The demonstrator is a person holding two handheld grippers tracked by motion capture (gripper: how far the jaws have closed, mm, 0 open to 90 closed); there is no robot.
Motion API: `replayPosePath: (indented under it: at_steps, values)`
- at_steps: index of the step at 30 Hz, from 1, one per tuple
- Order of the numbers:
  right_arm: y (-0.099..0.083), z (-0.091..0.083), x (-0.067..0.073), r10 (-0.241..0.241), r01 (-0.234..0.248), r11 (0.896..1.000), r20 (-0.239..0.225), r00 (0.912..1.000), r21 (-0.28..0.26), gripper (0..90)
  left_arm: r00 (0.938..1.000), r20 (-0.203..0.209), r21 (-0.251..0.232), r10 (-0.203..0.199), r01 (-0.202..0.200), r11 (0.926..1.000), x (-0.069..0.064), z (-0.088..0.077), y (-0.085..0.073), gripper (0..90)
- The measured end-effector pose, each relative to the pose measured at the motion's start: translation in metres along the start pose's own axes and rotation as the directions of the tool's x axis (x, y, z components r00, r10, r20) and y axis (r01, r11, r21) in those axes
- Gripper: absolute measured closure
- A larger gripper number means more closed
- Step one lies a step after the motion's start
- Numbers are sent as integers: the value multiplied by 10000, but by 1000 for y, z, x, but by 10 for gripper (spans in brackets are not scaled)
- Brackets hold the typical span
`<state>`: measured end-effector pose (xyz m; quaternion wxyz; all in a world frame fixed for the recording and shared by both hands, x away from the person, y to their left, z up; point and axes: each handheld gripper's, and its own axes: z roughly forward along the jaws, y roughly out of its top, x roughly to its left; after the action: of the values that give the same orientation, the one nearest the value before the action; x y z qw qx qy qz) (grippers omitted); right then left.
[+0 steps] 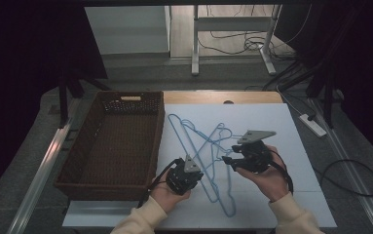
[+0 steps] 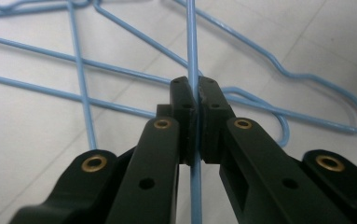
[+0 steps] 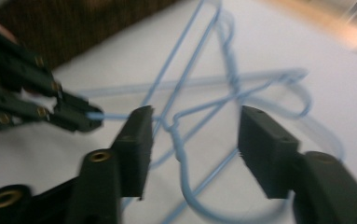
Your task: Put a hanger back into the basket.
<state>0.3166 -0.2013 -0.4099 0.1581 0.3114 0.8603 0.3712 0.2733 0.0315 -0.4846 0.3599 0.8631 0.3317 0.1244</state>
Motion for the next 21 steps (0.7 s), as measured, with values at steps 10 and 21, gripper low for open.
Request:
replayPosePath:
  at_steps: [10, 21]
  values:
    - [-20, -53, -10, 738, -684, 9482, 56, 9973, -3101, 363, 9988, -11, -654, -482, 480, 9967, 7, -11, 5, 866]
    - [-67, -45, -30, 1425, -1345, 9536, 106, 9897, -2693, 339, 9961, 440, -1493, -767, 824, 9854, 7, -35, 15, 866]
